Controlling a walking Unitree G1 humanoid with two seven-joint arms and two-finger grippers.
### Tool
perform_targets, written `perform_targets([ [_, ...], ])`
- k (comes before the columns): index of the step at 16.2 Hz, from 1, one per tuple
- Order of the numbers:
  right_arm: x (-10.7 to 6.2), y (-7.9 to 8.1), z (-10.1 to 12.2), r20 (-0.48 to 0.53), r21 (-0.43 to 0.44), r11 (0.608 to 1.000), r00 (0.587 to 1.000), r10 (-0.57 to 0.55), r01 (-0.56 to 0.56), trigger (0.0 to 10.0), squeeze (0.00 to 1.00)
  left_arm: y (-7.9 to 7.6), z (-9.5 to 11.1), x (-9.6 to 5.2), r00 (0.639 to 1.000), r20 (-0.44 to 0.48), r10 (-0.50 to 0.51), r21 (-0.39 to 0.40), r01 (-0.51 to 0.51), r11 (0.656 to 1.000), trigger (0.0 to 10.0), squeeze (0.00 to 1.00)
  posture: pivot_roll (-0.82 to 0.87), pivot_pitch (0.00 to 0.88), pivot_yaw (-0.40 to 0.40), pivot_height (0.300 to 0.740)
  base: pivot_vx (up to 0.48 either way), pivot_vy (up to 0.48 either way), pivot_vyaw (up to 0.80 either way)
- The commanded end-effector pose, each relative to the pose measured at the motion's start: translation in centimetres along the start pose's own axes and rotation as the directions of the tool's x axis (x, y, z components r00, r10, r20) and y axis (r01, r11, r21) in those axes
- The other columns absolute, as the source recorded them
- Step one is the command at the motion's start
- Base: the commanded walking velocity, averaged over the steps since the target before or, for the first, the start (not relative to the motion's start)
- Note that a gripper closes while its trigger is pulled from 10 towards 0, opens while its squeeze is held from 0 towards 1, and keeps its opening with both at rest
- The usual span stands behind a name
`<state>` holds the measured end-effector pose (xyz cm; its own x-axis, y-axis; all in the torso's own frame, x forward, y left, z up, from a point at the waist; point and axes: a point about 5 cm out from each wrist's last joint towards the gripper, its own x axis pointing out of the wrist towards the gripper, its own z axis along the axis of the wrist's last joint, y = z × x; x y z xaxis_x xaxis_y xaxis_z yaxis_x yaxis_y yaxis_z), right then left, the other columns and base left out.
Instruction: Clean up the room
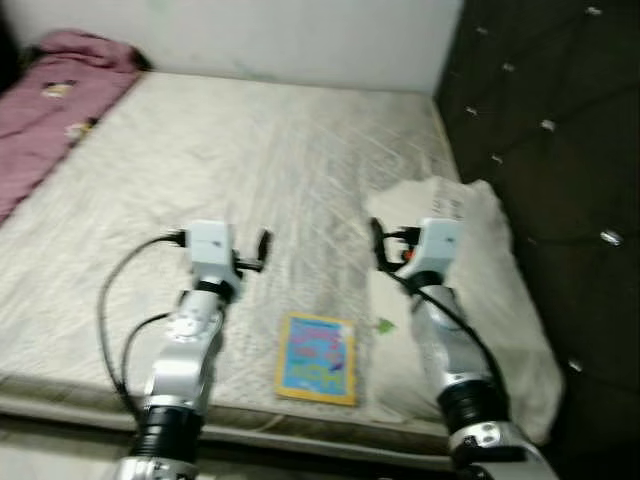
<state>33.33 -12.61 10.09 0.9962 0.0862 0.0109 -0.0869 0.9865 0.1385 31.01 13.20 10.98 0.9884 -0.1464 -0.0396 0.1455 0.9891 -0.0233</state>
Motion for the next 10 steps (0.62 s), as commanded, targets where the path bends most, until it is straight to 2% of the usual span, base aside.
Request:
perform_targets([
  [1,0.16,1.15,0.15,-0.003,0.015,1.000,1.000,0.023,-0.023,10.0,0.00,0.88,0.16,0.00,1.000,-0.003,0.022,0.006,-0.022,1.000,10.0,0.00,0.05,0.000,-0.004,0.740,0.000,0.480,-0.80],
  [5,0.29,0.95,0.42,0.005,0.002,1.000,1.000,0.018,-0.018,10.0,0.00,0.49,0.15,0.22,1.000,-0.014,0.019,-0.002,-0.019,1.000,10.0,0.00,0.04,0.000,-0.010,0.740,0.000,0.480,-0.68],
  [10,0.40,1.02,0.47,0.002,-0.004,1.000,1.000,0.021,-0.021,10.0,0.00,0.58,0.13,0.23,0.999,-0.020,0.030,-0.014,-0.030,0.999,10.0,0.00,0.05,0.000,-0.012,0.740,0.000,0.480,0.00],
])
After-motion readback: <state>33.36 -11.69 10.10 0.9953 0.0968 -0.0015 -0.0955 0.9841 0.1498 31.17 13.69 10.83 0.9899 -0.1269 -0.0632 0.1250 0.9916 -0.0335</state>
